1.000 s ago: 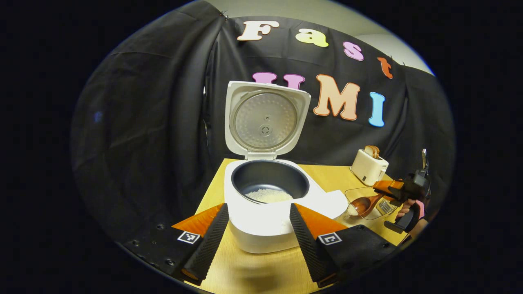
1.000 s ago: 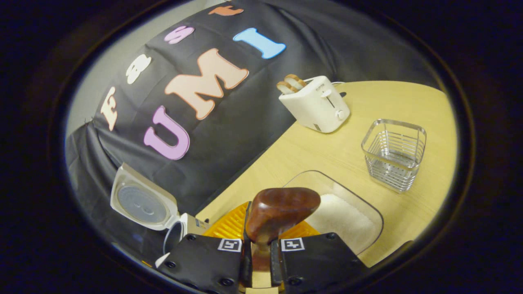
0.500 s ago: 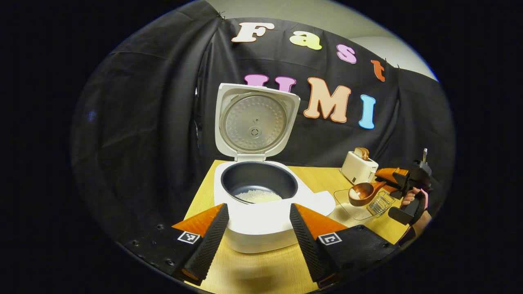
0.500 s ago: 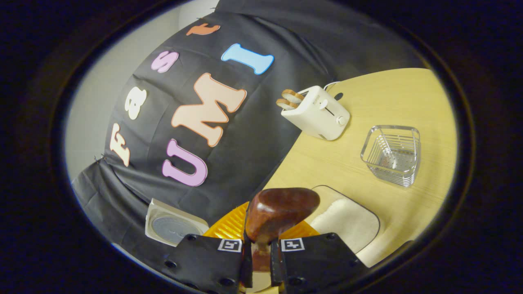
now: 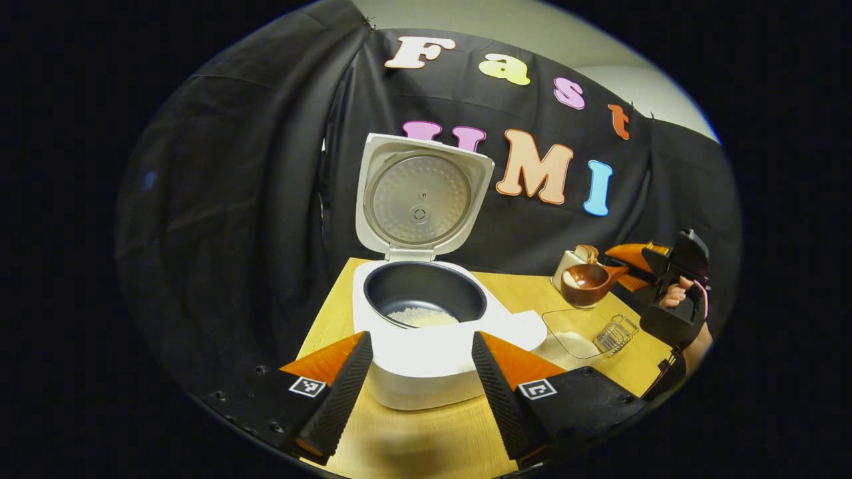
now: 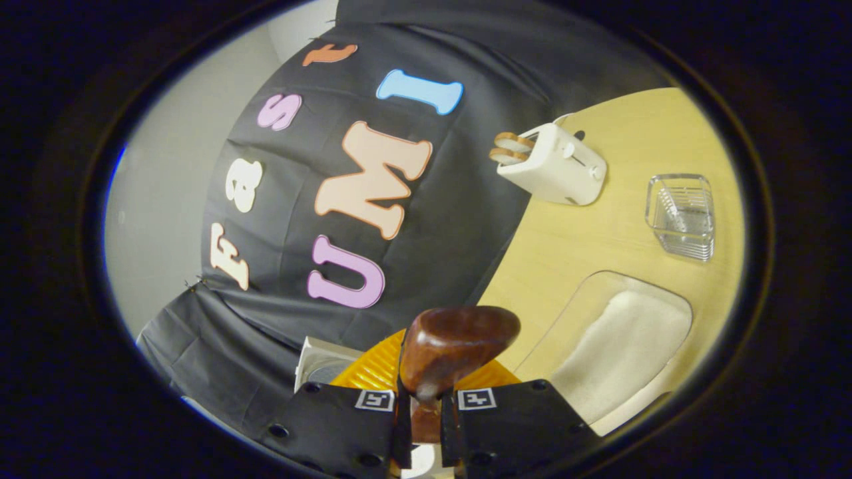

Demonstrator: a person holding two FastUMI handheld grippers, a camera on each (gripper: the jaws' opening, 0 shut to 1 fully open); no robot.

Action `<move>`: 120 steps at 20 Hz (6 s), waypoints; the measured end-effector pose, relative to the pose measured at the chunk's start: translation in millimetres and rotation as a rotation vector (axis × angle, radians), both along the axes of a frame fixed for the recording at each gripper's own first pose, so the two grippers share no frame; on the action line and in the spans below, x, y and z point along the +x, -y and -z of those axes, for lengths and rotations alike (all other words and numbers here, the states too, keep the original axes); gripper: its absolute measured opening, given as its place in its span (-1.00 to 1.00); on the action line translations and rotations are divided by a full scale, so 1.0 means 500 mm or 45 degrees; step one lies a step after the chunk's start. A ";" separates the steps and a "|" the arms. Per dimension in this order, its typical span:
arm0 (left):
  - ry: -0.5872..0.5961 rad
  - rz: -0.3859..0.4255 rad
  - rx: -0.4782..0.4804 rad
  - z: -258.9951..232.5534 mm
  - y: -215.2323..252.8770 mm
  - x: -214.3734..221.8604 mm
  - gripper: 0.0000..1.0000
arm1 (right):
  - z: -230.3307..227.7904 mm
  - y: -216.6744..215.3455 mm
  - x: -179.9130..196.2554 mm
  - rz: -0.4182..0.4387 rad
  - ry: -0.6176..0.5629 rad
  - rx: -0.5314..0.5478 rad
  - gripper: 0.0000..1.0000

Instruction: Close the left gripper, press the button to open the rice cooker; take a wooden spoon from the chopstick holder with the right hand, scoop a spoonful of rice and pour it into the rice cooker, then put the wooden spoon back into the chopstick holder.

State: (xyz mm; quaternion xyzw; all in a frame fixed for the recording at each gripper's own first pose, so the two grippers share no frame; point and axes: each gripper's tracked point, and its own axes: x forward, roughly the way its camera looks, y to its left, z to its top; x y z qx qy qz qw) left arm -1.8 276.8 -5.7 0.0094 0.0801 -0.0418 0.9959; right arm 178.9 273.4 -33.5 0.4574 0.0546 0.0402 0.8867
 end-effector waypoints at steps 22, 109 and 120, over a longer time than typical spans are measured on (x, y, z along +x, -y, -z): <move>0.026 -0.097 -0.005 -0.023 -0.099 -0.011 0.78 | -0.080 -0.410 0.087 -0.209 0.174 -0.749 -0.61; 0.147 -0.299 0.092 -0.168 0.154 0.055 0.77 | 0.143 0.554 0.021 0.097 -0.112 -1.207 -0.34; 0.159 -0.211 0.091 -0.173 0.184 0.075 0.77 | 0.098 0.666 -0.094 0.305 -0.166 -1.111 1.00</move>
